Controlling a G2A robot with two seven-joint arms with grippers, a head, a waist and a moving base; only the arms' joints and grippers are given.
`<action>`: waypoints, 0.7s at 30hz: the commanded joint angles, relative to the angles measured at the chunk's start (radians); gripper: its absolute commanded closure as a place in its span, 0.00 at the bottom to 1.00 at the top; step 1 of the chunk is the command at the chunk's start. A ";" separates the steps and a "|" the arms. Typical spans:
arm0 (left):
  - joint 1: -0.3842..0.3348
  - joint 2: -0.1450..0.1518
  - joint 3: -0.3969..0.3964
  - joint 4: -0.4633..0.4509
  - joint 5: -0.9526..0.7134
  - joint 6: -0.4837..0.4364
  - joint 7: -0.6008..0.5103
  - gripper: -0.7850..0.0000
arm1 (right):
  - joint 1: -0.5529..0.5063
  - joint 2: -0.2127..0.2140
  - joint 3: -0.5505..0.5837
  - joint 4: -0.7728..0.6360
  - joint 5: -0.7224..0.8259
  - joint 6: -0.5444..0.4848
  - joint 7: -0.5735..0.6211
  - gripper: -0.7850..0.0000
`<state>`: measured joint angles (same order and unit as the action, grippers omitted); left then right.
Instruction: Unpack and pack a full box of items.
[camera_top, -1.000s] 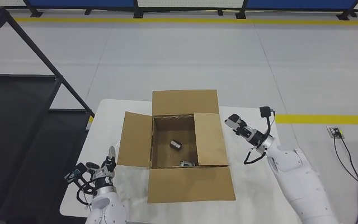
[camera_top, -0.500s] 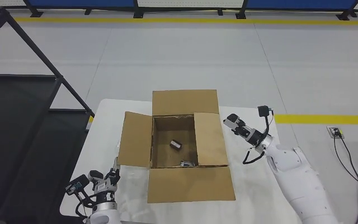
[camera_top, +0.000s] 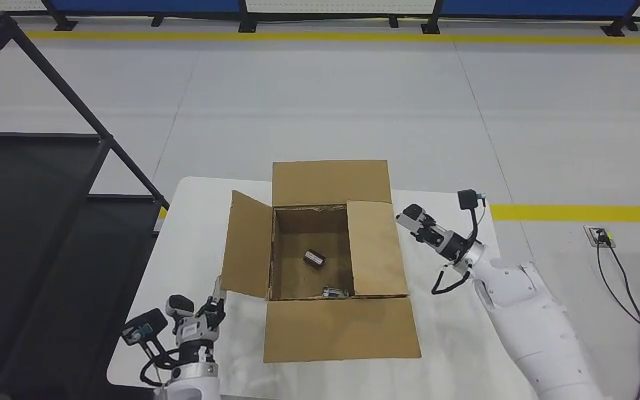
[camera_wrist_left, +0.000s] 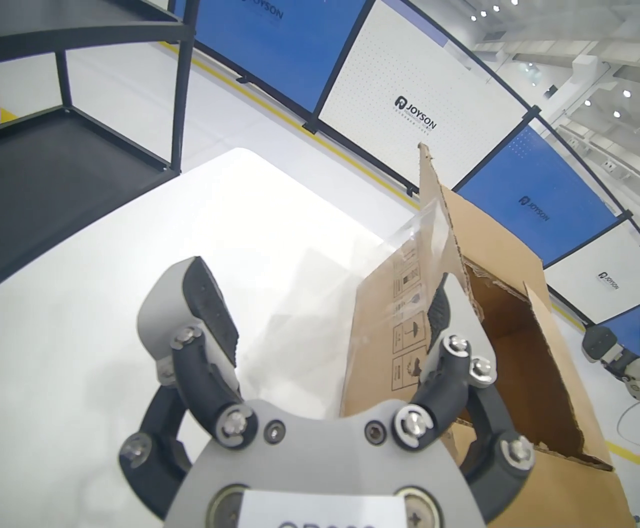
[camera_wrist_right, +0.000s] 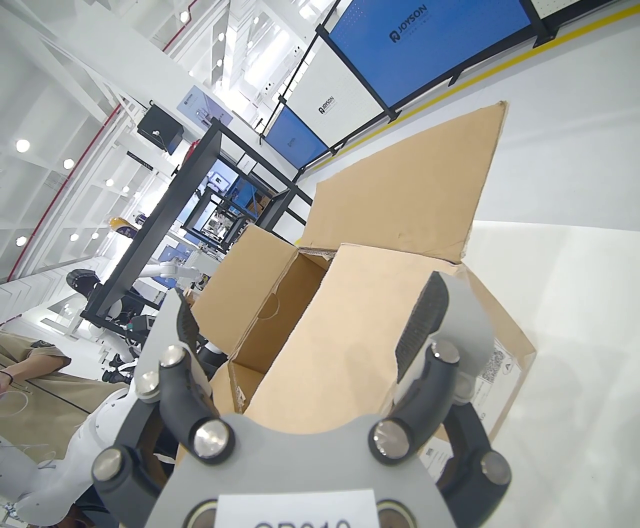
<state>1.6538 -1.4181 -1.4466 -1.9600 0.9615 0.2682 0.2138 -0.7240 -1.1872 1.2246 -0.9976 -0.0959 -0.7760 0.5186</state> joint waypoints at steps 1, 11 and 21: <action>-0.007 0.000 0.016 -0.008 0.027 0.000 -0.014 0.00 | -0.003 0.000 -0.003 -0.004 -0.001 -0.004 -0.003 0.00; -0.063 -0.004 0.111 0.010 0.145 0.011 -0.097 0.00 | -0.005 0.003 -0.023 -0.003 0.036 -0.006 0.096 0.00; -0.127 -0.011 0.158 0.069 0.194 0.034 -0.160 0.00 | -0.002 0.042 0.045 0.006 0.133 0.102 0.332 0.00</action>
<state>1.5331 -1.4280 -1.2926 -1.8987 1.1524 0.3006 0.0573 -0.7240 -1.1456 1.2668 -0.9899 0.0342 -0.6726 0.8671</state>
